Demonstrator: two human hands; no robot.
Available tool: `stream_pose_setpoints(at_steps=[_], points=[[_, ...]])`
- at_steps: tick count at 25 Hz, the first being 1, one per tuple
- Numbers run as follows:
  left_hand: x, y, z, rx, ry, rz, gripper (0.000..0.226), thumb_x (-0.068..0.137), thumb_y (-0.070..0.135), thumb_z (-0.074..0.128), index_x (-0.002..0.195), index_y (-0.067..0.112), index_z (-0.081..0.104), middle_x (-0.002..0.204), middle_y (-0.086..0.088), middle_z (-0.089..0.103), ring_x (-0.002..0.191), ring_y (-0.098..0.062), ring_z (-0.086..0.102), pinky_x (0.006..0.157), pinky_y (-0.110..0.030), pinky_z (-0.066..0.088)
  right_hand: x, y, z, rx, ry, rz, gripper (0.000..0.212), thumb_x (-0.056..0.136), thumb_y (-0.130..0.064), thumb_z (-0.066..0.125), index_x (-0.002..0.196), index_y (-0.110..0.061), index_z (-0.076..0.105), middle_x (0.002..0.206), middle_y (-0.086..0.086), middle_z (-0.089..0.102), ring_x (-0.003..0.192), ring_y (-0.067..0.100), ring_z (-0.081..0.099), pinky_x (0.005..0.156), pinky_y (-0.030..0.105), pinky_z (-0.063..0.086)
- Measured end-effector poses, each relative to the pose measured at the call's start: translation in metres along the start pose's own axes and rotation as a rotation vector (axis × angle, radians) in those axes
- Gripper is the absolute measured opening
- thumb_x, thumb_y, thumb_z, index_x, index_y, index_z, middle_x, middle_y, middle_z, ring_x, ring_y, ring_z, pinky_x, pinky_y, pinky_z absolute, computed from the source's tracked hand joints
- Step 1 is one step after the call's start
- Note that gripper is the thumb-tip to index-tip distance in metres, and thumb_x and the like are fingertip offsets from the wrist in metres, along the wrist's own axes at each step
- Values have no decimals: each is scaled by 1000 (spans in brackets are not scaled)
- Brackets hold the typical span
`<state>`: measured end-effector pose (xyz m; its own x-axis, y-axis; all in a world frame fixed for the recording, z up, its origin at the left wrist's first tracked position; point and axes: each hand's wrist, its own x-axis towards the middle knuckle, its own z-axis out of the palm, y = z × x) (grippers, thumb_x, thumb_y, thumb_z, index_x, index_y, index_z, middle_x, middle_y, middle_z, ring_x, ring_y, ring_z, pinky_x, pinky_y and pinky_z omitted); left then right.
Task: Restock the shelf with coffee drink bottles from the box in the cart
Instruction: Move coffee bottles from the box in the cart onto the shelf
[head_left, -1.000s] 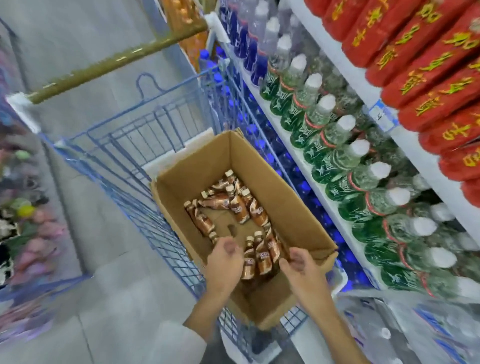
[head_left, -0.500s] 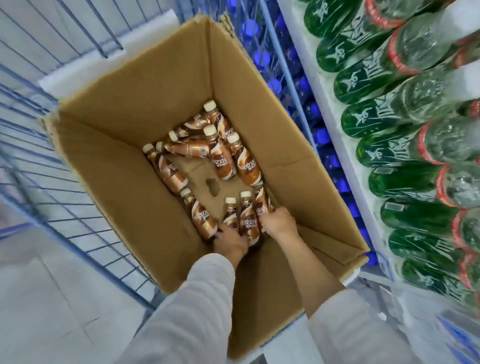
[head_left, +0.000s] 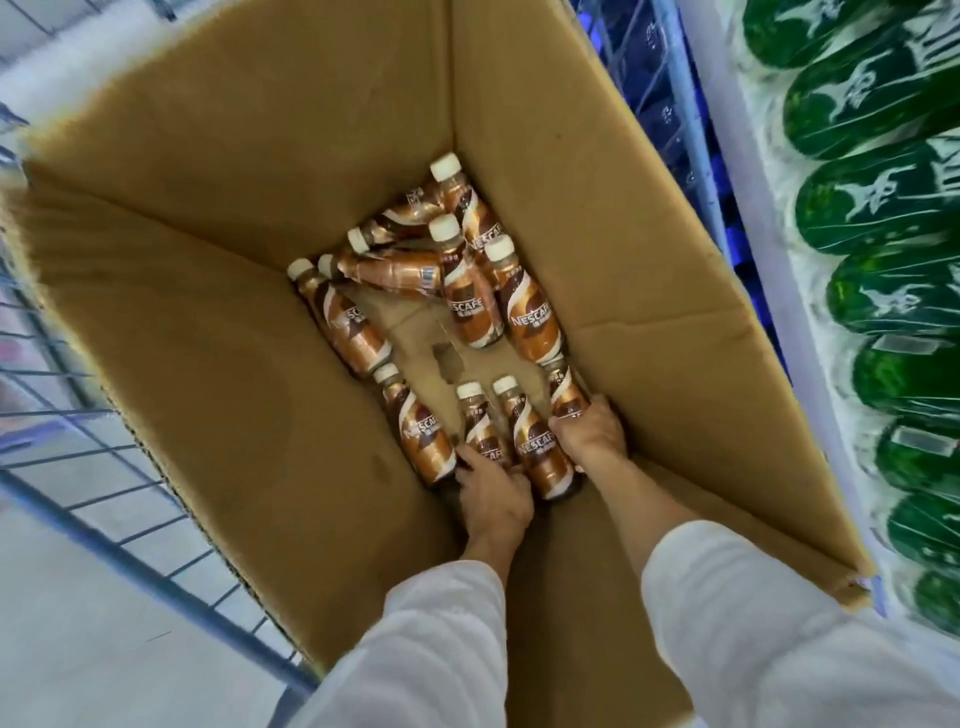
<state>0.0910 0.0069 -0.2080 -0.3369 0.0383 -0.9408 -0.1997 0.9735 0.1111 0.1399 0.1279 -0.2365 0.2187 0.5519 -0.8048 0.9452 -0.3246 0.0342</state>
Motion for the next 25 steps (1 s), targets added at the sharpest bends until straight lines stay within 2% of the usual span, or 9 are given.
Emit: stream_pose_setpoints(at_steps=[5, 9, 12, 14, 16, 17, 19, 22, 25], points=[[-13, 18, -22, -209, -40, -122, 82, 97, 35, 59, 159, 16, 9, 147, -18, 46, 132, -37, 47, 108, -43, 39, -19, 0, -7, 34, 2, 25, 60, 87, -39, 73, 137, -15, 50, 140, 12, 57, 130, 35, 53, 109, 44, 44], [-51, 32, -61, -474, -47, -128, 77, 94, 31, 61, 158, 20, 19, 151, -13, 43, 136, -38, 44, 116, -46, 35, -71, -4, -38, 401, -148, 88, 62, 87, -35, 74, 140, -11, 50, 135, 14, 61, 117, 33, 62, 101, 44, 51], [-100, 39, -98, -627, -125, -21, 70, 93, 24, 63, 154, 25, 27, 146, -6, 48, 129, -34, 50, 111, -47, 42, -134, -6, -70, 575, -171, -46, 56, 89, -29, 75, 138, -13, 52, 129, 10, 64, 104, 25, 64, 83, 33, 51], [-145, 41, -128, -734, -174, 78, 49, 93, 18, 66, 136, 28, 43, 128, -6, 62, 110, -26, 63, 90, -39, 56, -188, -6, -96, 683, -150, -129, 46, 91, -31, 73, 132, -20, 57, 120, 2, 67, 98, 16, 66, 72, 28, 49], [-189, 41, -152, -782, -216, 194, 36, 92, 9, 67, 120, 27, 54, 112, -4, 69, 97, -22, 68, 67, -29, 59, -239, 3, -119, 827, -111, -205, 38, 89, -34, 75, 124, -27, 62, 112, -6, 71, 95, 11, 69, 72, 25, 51], [-209, 39, -162, -772, -249, 254, 36, 91, 6, 68, 116, 28, 57, 109, -2, 70, 96, -22, 70, 63, -28, 58, -263, 9, -131, 907, -90, -231, 34, 87, -33, 77, 118, -29, 64, 107, -9, 74, 92, 8, 71, 74, 25, 51], [-247, 37, -176, -727, -328, 364, 42, 88, 4, 70, 117, 32, 58, 106, 2, 70, 95, -21, 70, 68, -33, 57, -307, 30, -150, 1083, -65, -281, 30, 83, -30, 81, 110, -29, 69, 99, -11, 77, 90, 6, 73, 80, 27, 53], [-303, 32, -181, -613, -488, 581, 53, 71, 15, 80, 118, 31, 64, 104, 5, 76, 93, -17, 73, 84, -44, 56, -357, 70, -168, 1341, -62, -345, 47, 76, -33, 84, 119, -23, 70, 111, 3, 77, 102, 20, 73, 95, 44, 54], [-358, 30, -163, -457, -613, 782, 64, 60, 18, 86, 119, 36, 69, 111, 2, 76, 101, -22, 72, 87, -42, 53, -396, 122, -182, 1576, 22, -378, 41, 81, -25, 75, 120, -16, 70, 108, 12, 76, 93, 24, 73, 91, 47, 53]])
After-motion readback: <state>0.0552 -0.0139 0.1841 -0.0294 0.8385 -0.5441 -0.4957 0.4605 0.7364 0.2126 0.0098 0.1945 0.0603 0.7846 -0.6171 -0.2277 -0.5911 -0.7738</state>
